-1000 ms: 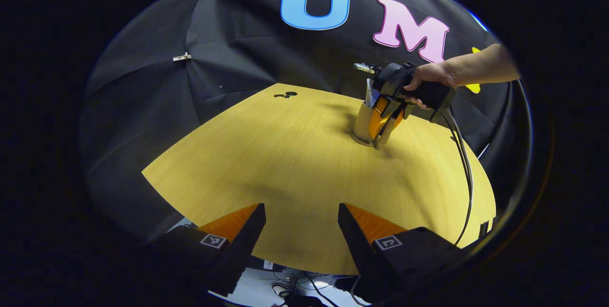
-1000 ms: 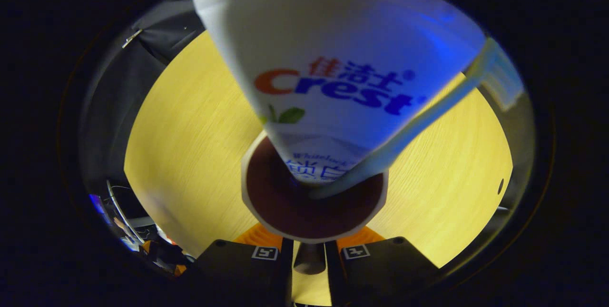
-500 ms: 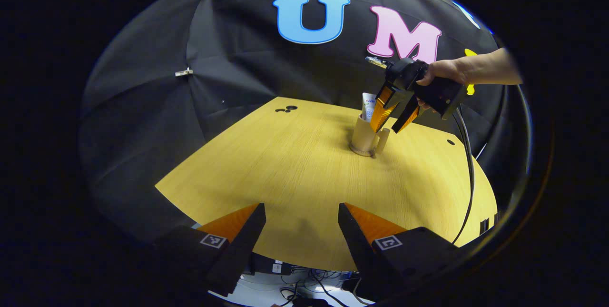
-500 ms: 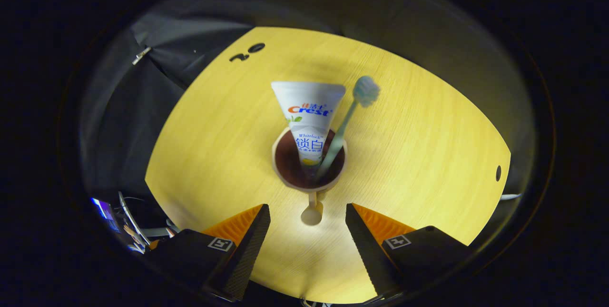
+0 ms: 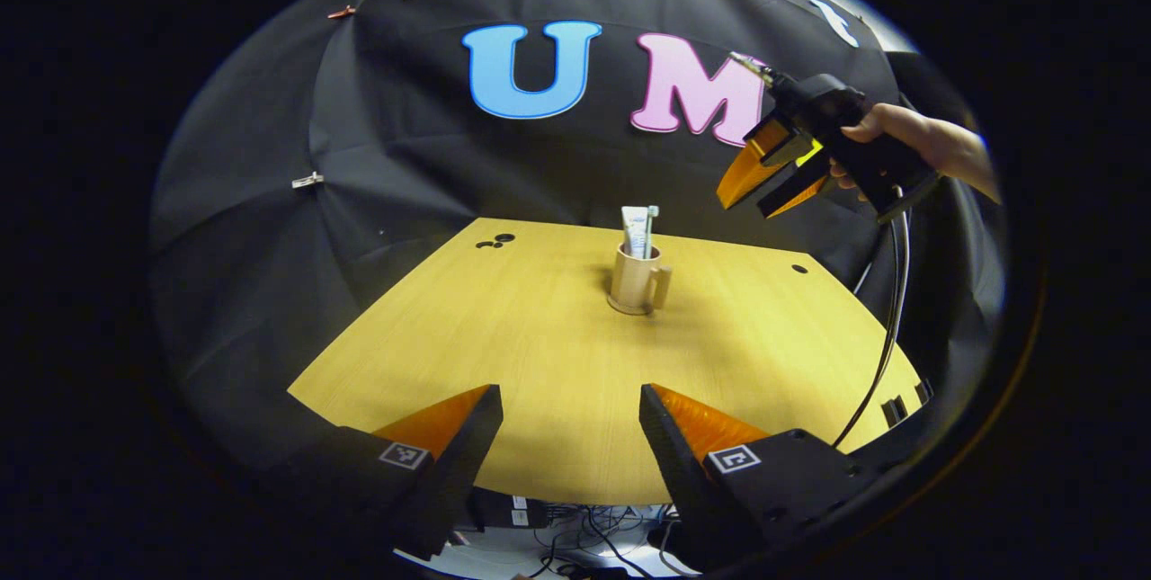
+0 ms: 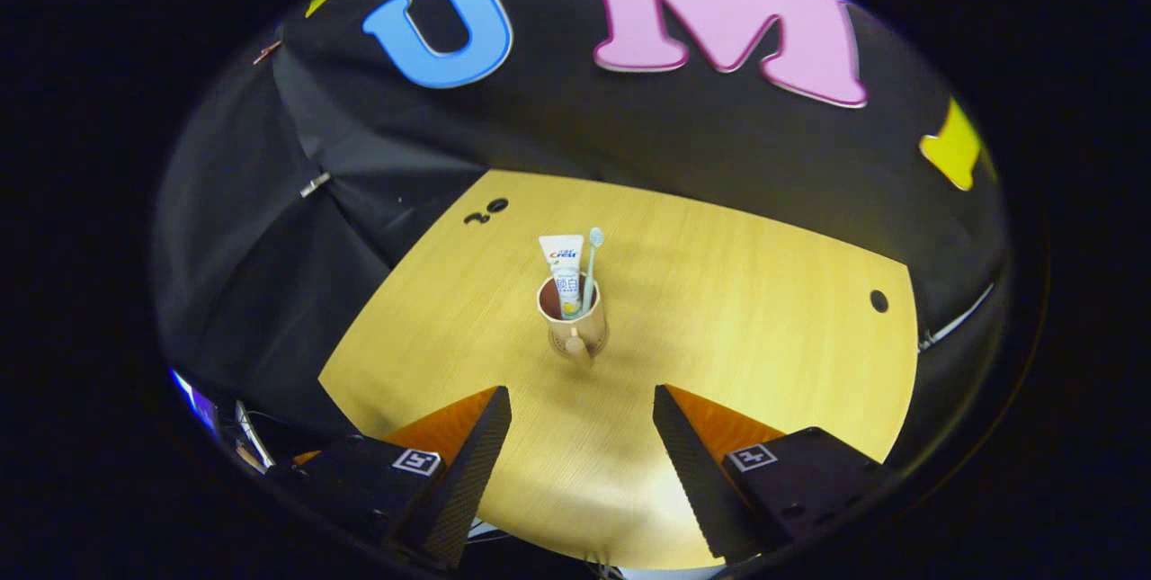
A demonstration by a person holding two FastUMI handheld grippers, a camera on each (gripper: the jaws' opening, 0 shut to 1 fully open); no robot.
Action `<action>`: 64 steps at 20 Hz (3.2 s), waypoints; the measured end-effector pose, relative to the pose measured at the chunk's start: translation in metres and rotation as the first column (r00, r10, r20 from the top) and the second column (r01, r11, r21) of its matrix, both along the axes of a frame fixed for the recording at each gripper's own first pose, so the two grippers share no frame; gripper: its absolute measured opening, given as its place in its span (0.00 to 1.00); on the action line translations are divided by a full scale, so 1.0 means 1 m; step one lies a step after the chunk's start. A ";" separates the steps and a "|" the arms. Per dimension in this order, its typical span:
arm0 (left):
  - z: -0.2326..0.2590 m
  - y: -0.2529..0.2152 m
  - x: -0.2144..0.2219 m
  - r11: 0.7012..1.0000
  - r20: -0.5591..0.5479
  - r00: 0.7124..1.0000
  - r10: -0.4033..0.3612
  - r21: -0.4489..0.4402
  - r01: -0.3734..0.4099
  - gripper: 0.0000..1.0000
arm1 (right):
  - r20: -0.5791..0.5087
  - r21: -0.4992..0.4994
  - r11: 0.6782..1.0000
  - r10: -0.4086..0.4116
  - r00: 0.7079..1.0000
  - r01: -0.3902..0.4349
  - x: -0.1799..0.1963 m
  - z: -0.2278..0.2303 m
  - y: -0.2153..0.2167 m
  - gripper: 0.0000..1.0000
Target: Put the toothbrush and toothpaste on the desktop into the cup, then pick up the cup and place it on the coaster on the desktop.
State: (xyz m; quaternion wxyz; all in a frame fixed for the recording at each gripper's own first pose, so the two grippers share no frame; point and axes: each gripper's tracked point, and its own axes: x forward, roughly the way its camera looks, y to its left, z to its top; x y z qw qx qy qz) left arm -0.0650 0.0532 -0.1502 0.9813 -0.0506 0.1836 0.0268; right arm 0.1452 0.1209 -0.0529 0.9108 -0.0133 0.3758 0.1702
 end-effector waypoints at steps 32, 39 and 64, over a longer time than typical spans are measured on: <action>0.151 -0.074 -0.035 0.973 0.227 0.947 -0.228 0.030 0.227 0.97 | 0.515 0.201 0.938 -0.347 0.784 0.283 -0.259 0.029 -0.037 0.98; 0.147 -0.065 -0.041 0.981 0.231 0.955 -0.188 0.003 0.192 0.97 | 0.472 0.194 0.939 -0.342 0.813 0.283 -0.266 0.013 -0.038 0.98; 0.116 -0.063 -0.054 0.991 0.167 0.977 -0.130 -0.018 0.135 0.97 | 0.329 0.161 0.942 -0.331 0.884 0.293 -0.274 -0.032 -0.048 0.98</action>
